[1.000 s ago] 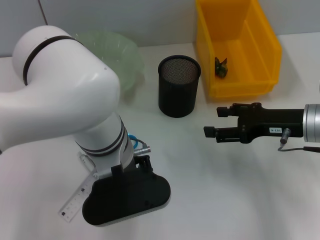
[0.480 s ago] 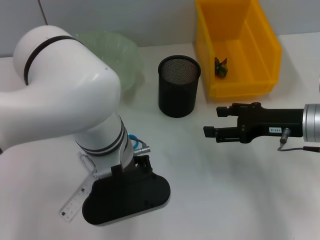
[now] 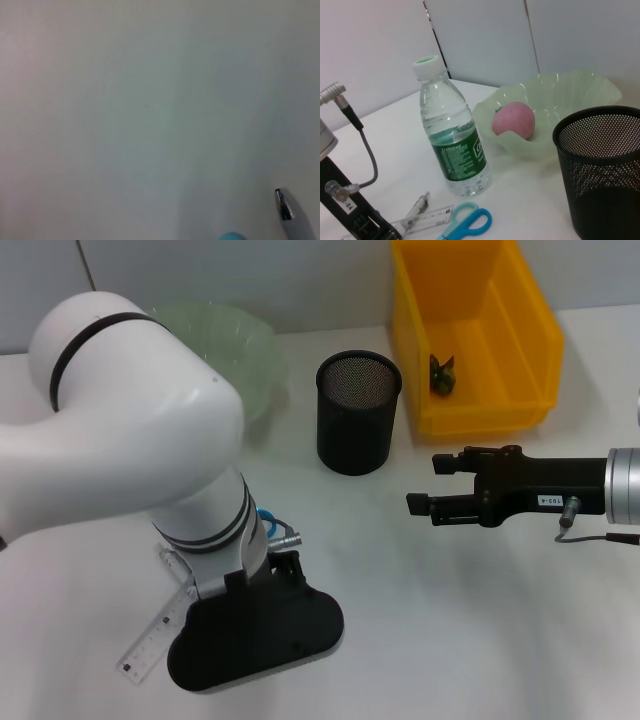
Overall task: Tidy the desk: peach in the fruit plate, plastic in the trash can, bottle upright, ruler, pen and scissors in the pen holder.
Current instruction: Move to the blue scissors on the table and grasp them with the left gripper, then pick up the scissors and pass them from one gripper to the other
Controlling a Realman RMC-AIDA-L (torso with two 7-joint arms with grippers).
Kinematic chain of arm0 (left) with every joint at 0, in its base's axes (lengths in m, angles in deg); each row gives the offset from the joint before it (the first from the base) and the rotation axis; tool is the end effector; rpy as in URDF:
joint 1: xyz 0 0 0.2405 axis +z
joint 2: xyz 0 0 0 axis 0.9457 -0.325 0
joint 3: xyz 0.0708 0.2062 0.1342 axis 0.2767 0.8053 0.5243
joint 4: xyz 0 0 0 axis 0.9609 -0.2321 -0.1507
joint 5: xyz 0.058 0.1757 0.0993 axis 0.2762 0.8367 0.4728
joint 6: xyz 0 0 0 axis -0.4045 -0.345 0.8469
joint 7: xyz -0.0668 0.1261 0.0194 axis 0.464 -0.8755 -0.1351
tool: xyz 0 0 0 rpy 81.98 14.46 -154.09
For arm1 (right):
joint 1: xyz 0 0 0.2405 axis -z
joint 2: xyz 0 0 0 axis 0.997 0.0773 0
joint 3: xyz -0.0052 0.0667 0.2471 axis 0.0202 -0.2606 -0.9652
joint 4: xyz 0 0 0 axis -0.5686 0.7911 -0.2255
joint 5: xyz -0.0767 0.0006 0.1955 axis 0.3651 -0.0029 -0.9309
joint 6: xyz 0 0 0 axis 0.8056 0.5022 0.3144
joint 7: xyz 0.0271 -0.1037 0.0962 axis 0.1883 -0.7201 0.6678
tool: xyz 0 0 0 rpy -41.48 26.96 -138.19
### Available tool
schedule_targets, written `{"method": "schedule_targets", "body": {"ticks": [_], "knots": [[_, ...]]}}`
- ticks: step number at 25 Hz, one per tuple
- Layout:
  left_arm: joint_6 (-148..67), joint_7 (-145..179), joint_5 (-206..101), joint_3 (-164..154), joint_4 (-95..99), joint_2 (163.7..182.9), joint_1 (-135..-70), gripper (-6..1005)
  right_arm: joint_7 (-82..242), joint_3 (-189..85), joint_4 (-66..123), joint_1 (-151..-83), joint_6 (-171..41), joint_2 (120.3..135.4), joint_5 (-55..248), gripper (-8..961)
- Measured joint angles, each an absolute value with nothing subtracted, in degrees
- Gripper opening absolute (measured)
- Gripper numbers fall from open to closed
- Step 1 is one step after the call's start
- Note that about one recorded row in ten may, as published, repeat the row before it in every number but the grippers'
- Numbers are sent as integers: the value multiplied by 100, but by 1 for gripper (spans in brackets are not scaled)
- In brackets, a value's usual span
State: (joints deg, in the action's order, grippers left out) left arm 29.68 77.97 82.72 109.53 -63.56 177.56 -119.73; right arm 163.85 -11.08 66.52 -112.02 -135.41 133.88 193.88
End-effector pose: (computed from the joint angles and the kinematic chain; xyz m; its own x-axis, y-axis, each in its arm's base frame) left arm -0.1288 0.3197 -0.1173 0.0154 -0.9771 -0.2124 -0.7746 -0.1460 0.6154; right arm 0.2806 0.3366 -0.0018 0.7820 -0.4337 -0.4476 -0.5680 -0.7915 -0.2255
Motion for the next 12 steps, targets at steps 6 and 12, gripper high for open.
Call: {"method": "schedule_targets", "body": {"ticks": [6, 12], "knots": [[2976, 7944, 8282, 11015, -6368, 17756, -11971, 183, 16385, -1110, 6651, -11203, -13541, 13388, 19388, 812], [2946, 7962, 8276, 11021, -6371, 17756, -11968, 230, 16385, -1110, 6547, -11267, -13540, 13378, 19391, 812]]}}
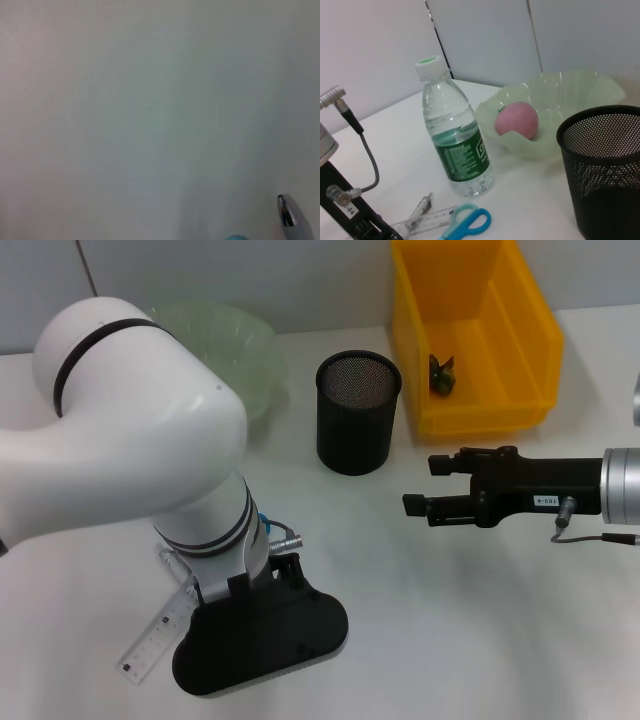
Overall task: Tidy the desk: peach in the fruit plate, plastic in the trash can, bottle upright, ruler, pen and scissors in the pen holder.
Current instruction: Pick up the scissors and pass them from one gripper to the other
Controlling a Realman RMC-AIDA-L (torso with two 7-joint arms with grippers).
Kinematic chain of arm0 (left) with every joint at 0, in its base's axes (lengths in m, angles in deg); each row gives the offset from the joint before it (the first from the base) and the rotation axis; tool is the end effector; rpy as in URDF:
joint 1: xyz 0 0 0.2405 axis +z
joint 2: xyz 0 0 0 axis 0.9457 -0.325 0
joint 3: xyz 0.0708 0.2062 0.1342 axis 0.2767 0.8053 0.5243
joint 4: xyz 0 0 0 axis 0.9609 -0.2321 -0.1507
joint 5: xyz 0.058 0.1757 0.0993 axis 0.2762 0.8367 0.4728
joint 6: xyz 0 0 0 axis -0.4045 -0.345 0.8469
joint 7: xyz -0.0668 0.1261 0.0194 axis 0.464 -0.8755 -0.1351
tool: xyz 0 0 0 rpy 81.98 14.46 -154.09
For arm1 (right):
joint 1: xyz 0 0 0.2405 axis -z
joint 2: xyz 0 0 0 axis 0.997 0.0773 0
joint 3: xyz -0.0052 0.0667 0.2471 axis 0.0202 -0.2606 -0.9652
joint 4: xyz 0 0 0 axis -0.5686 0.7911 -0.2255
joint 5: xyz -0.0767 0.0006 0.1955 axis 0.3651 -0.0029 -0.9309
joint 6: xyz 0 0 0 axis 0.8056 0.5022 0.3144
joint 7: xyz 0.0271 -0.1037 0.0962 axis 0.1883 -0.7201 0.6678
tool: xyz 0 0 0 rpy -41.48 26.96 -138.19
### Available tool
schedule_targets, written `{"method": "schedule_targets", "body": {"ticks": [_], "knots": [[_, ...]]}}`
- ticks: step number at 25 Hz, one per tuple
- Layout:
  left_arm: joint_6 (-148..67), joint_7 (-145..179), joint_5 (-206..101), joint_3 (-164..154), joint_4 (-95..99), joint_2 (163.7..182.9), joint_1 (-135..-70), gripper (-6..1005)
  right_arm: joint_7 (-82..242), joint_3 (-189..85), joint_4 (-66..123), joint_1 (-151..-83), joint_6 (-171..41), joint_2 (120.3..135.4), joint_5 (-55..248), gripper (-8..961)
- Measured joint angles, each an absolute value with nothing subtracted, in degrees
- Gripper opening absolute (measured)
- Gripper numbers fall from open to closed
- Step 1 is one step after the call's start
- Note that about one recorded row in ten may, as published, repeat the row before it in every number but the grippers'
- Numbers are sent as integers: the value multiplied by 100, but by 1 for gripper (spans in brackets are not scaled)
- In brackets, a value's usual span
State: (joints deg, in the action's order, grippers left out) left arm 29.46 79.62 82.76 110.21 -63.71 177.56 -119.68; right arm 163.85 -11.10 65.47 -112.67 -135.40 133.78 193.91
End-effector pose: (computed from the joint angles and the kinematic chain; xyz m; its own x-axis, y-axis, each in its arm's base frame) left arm -0.1290 0.3182 -0.1187 0.0280 -0.9740 -0.2250 -0.7732 -0.1638 0.6126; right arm 0.2791 0.3376 -0.0044 0.7790 -0.4391 -0.4476 -0.5701 -0.7933 -0.2139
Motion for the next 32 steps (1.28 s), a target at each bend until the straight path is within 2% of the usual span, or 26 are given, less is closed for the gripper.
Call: {"method": "schedule_targets", "body": {"ticks": [5, 8, 12, 24, 32], "knots": [[2944, 7933, 8279, 11021, -6358, 17756, -11966, 332, 16385, -1111, 6531, -11279, -13528, 13379, 19394, 812], [2944, 7920, 8280, 11020, -6343, 17756, -11969, 340, 16386, -1111, 6528, -11280, -13530, 13381, 19397, 812], [2964, 7839, 8269, 10991, -6309, 17755, -11972, 255, 16386, -1111, 6528, -11281, -13533, 13383, 19397, 812], [3140, 7750, 8262, 10873, -6363, 17756, -11981, 189, 16386, -1111, 6528, -11307, -13534, 13388, 19397, 812], [3698, 7726, 7818, 10204, -6729, 17756, -11947, 189, 16386, -1134, 6538, -11316, -13537, 13373, 19397, 812]]}}
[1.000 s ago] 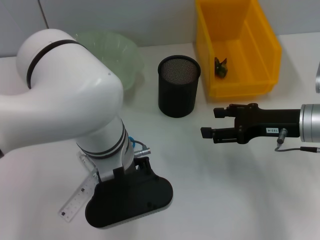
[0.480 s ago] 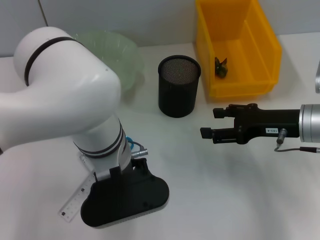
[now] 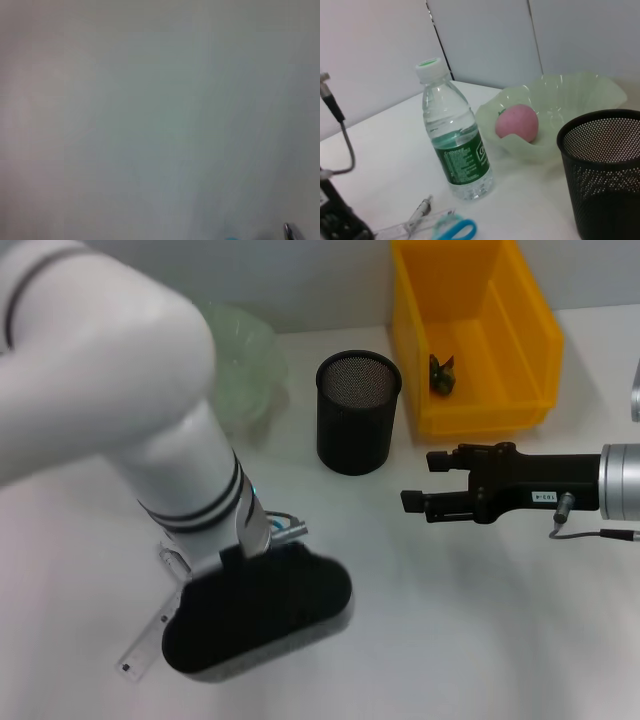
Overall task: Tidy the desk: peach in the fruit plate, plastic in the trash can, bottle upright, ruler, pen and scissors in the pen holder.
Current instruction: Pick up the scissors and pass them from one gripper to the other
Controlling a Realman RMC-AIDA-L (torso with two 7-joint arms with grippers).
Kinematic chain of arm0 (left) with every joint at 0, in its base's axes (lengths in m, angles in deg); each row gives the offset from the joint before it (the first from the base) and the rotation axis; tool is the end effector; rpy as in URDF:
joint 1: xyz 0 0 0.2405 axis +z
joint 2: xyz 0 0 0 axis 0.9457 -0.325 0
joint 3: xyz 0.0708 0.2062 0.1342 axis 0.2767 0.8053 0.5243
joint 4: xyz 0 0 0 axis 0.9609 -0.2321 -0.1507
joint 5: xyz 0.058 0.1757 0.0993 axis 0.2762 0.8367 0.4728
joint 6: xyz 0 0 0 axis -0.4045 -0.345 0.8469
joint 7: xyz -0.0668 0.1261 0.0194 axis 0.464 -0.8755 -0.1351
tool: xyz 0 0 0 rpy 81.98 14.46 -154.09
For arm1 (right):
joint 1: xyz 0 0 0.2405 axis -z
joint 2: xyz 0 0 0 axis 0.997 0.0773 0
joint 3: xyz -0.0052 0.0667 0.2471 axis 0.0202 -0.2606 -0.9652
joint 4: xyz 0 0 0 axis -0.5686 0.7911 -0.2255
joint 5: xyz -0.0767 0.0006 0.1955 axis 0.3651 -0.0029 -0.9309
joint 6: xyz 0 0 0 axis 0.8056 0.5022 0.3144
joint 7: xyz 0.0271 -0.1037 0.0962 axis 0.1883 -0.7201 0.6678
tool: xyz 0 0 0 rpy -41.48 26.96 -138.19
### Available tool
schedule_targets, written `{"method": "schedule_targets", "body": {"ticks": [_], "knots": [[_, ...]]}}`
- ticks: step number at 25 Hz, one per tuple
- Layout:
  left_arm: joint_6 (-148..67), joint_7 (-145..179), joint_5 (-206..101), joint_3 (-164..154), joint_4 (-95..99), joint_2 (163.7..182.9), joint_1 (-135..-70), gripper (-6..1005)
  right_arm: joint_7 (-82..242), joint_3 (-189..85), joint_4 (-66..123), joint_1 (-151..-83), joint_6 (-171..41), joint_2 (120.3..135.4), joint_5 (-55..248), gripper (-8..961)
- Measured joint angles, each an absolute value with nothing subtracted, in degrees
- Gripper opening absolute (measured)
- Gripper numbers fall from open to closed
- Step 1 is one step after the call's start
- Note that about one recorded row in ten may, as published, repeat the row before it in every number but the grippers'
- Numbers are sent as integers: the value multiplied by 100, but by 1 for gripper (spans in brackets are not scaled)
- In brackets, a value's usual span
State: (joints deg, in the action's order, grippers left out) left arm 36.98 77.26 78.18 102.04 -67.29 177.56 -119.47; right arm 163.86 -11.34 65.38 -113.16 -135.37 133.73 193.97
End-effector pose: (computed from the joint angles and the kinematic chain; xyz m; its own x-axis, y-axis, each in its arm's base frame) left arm -0.1108 0.3157 -0.1002 0.1356 -0.9758 -0.1715 -0.8009 -0.2099 0.5608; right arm 0.2770 0.3401 -0.0037 0.7810 -0.4340 -0.4491 -0.5661 -0.7956 -0.2155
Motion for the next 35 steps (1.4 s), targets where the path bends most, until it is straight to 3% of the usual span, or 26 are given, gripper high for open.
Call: {"method": "schedule_targets", "body": {"ticks": [23, 35], "knots": [[3955, 7728, 5887, 8953, -6539, 17741, -12013, 189, 16419, -1179, 6637, -11201, -13692, 13224, 19390, 811], [3618, 8807, 4578, 7838, -6831, 17723, -11324, 189, 16391, -1269, 7079, -10935, -13697, 13194, 19436, 811]]}}
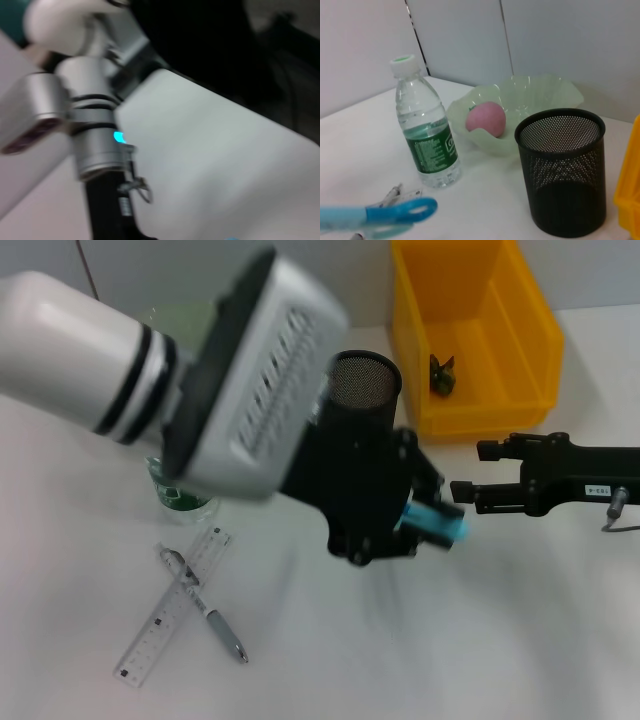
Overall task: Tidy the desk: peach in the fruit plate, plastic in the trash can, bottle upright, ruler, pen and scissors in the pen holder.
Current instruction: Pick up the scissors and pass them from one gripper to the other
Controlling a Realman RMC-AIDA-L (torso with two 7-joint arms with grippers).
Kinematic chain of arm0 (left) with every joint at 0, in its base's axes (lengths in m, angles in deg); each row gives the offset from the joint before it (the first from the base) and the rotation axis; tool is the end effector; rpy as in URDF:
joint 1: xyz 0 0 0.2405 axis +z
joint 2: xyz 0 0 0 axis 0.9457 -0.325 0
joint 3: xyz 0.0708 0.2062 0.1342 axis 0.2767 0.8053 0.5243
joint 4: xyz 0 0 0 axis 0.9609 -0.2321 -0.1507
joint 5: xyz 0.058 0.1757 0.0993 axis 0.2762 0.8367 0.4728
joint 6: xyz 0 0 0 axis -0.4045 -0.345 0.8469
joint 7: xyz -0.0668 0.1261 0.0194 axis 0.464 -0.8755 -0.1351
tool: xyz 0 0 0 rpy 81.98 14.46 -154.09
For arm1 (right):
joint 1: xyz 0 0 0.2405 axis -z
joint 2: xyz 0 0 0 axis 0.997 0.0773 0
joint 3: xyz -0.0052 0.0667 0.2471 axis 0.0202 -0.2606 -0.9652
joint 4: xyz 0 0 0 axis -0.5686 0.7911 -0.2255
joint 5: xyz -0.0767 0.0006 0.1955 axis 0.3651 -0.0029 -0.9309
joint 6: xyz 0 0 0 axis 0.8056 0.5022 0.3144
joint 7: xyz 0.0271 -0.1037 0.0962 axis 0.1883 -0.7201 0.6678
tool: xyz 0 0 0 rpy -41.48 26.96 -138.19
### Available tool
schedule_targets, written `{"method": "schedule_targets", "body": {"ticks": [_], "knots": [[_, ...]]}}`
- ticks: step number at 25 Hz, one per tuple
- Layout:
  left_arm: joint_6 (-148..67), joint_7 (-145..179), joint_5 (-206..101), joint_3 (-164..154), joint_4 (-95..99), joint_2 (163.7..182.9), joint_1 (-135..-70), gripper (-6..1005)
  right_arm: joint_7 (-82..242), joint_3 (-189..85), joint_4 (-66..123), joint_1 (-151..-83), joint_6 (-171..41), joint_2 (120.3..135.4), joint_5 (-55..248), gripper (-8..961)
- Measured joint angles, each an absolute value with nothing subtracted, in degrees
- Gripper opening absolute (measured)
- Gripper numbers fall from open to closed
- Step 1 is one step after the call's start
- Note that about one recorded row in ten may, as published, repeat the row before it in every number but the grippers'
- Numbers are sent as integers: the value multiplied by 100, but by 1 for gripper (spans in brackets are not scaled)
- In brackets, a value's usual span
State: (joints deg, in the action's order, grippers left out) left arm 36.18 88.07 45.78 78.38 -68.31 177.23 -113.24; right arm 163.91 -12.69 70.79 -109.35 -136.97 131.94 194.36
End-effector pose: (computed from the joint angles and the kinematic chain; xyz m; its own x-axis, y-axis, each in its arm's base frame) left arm -0.0601 0.3262 -0.0529 0.7215 -0.6777 0.1418 -0.6830 -0.7303 -0.0147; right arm 0.2957 0.3331 0.0284 0.8033 -0.4090 -0.4329 -0.5554 -0.7770 -0.2965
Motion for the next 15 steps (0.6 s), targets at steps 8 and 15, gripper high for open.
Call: {"method": "schedule_targets", "body": {"ticks": [8, 15], "knots": [[3635, 9524, 4001, 7444, -6872, 17709, -11100, 189, 16188, -1271, 7153, -10899, -13700, 13186, 19497, 811], [3593, 10492, 2595, 6796, -6892, 17696, -10407, 189, 15996, -1277, 7107, -10895, -13697, 13189, 19536, 811]]}}
